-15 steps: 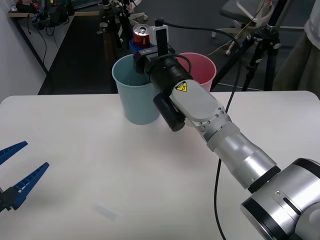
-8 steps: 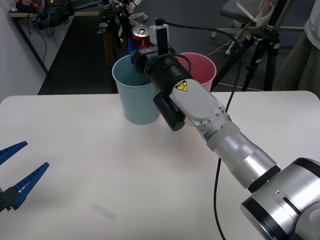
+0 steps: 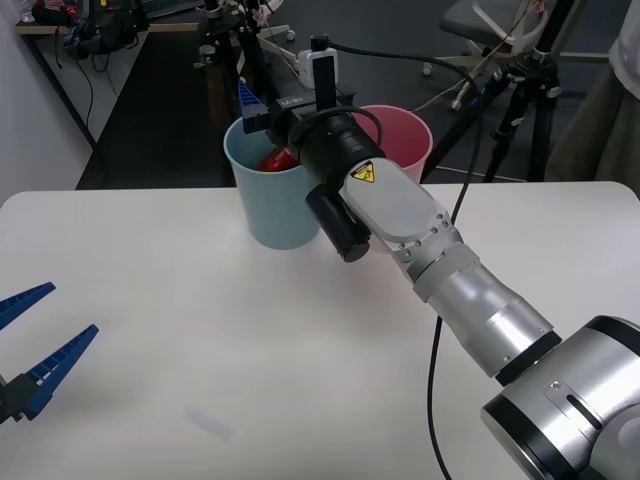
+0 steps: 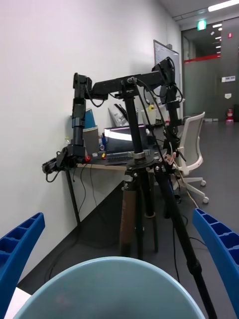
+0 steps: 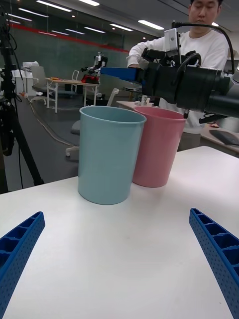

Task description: Grasp the object on the table and drop it into the matching bin: aluminum can to the light blue bin, PET bottle to the pink bin.

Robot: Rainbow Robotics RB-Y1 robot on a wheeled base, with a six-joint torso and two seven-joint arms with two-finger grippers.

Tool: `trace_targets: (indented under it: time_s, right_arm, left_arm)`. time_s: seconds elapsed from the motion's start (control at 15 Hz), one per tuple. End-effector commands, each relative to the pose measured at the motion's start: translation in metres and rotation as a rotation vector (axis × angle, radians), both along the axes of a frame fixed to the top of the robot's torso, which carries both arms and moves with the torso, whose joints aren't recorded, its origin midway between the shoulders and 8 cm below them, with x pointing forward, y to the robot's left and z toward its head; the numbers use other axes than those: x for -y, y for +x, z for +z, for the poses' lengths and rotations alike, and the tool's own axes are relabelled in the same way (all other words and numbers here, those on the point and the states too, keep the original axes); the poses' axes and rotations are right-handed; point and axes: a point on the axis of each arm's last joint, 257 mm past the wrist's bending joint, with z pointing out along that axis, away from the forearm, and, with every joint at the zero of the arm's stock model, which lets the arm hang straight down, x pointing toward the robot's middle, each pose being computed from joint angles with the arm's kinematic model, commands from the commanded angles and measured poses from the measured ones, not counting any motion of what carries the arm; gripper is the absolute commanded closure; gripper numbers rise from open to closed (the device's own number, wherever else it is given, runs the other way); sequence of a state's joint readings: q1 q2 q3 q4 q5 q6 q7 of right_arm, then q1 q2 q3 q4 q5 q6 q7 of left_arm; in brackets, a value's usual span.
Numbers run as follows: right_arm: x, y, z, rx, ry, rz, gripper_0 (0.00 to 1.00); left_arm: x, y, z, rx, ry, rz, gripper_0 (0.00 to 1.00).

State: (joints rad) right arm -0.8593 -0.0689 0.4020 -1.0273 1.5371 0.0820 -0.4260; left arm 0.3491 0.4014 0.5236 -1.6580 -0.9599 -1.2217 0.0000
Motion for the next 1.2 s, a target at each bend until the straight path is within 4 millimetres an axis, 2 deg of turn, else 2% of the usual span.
trace_targets:
  time_s: [0.07, 0.27, 0.4, 0.6, 0.87, 1.07, 1.2]
  right_arm:
    - [0.0, 0.0, 0.001, 0.002, 0.001, 0.0, 0.0]
    - [0.001, -0.006, 0.011, 0.024, 0.013, 0.009, 0.0]
    - [0.006, -0.021, 0.02, 0.065, 0.023, 0.023, 0.0]
    - [0.015, -0.059, 0.025, 0.104, 0.039, 0.096, 0.0]
    - [0.043, -0.122, 0.022, 0.143, 0.022, 0.187, 0.0]
    - [0.074, -0.168, 0.017, 0.14, 0.018, 0.235, 0.0]
    - [0.104, -0.192, 0.009, 0.094, 0.035, 0.269, 0.0]
  left_arm:
    - [0.0, 0.0, 0.0, 0.0, 0.0, 0.0, 0.0]
    - [0.0, 0.0, 0.0, 0.0, 0.0, 0.0, 0.0]
    - [0.0, 0.0, 0.0, 0.0, 0.0, 0.0, 0.0]
    - [0.0, 0.0, 0.0, 0.0, 0.0, 0.0, 0.0]
    - [0.0, 0.0, 0.0, 0.0, 0.0, 0.0, 0.0]
    - [0.0, 0.0, 0.0, 0.0, 0.0, 0.0, 0.0]
    - [0.0, 0.0, 0.0, 0.0, 0.0, 0.0, 0.0]
